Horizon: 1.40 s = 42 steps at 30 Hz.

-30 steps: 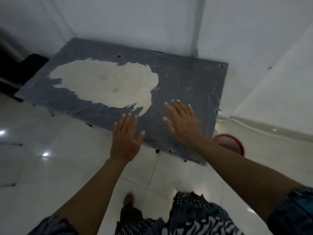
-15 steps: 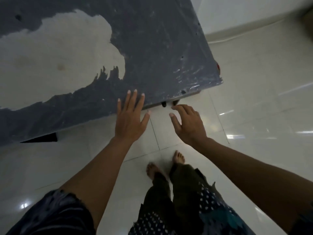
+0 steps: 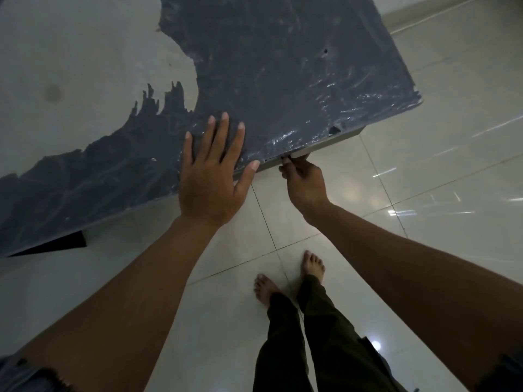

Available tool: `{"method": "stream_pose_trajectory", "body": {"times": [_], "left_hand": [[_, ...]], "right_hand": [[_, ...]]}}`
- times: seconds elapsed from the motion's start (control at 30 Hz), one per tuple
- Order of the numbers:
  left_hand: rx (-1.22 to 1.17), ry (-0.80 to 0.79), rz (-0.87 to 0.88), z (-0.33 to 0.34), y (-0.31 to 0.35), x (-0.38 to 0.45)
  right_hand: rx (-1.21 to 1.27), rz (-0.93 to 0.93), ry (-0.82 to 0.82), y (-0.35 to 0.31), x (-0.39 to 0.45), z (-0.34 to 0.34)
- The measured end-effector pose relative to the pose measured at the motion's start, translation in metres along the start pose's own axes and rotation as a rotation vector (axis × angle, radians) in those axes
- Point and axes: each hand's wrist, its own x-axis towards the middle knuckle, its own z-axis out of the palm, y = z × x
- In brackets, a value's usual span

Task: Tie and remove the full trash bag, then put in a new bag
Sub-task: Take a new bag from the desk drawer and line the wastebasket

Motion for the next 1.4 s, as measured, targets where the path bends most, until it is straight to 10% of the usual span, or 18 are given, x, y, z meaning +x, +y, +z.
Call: {"method": "stream_pose_trajectory", "body": {"times": [0.6, 1.4], "left_hand": [[-0.007, 0.035, -0.011, 0.002, 0.001, -0.001], [0.026, 0.065, 0.003, 0.004, 0.003, -0.001]], "right_hand": [[0.685, 0.398, -0.037, -0.005, 0.002, -0.008], [0.667, 0.322, 0.082, 0.045, -0.037, -0.011]]}}
